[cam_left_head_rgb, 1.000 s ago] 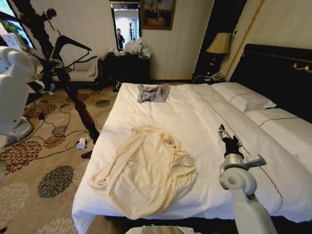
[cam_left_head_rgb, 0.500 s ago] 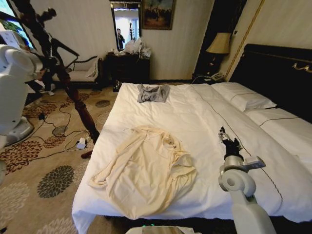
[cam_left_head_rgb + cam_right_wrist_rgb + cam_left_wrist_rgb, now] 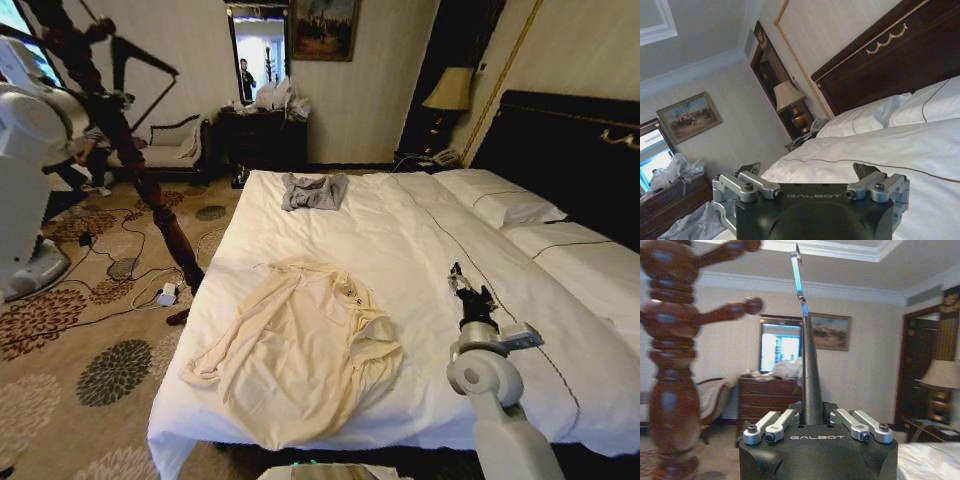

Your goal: Pick up the clothes from the bed and hang them on the clothes hanger.

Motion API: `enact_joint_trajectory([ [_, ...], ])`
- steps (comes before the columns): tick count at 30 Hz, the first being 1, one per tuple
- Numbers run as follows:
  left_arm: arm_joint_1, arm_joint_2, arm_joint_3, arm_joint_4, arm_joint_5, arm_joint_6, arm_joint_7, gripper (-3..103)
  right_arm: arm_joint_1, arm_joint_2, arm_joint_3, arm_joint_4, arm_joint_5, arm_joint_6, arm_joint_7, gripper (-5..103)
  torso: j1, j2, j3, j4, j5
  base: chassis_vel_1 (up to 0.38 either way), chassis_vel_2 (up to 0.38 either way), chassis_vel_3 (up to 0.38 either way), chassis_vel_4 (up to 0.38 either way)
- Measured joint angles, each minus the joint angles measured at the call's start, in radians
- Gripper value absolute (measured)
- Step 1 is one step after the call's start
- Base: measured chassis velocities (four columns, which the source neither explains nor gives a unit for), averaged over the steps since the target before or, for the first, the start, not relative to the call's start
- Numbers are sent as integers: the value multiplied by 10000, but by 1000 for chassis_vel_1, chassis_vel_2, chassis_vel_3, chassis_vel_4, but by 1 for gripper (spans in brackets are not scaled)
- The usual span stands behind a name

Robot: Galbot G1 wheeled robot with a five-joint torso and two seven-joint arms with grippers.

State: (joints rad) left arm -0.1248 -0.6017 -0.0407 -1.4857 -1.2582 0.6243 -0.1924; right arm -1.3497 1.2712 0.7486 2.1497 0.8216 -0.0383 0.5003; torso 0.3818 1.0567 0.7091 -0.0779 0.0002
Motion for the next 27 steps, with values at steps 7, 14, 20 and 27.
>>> enact_joint_trajectory([
  [7, 2744, 727, -630, -2623, -429, -280, -274, 20, -28, -310, -254, -320, -195, 152, -9, 100, 0, -1, 0, 6, -2, 0, 0, 0, 0],
  [14, 5807, 449, -913, -4695, -349, -1324, -209, 20, 199, -2145, -1572, -910, 408, -257, -182, 100, -1, 0, 1, -3, -13, 0, 0, 0, 0],
  [20, 7285, 118, -685, -5163, -217, -1360, -87, 20, 546, -3415, -2672, -1121, 1759, -958, -393, 100, 0, 0, 0, -3, -3, 0, 0, 0, 0],
  [27, 10358, -691, -1853, -5789, 793, -2008, -274, 20, 2470, -3940, -4501, -2030, 2737, -941, -1400, 100, 1, -1, 1, 11, -1, 0, 0, 0, 0],
])
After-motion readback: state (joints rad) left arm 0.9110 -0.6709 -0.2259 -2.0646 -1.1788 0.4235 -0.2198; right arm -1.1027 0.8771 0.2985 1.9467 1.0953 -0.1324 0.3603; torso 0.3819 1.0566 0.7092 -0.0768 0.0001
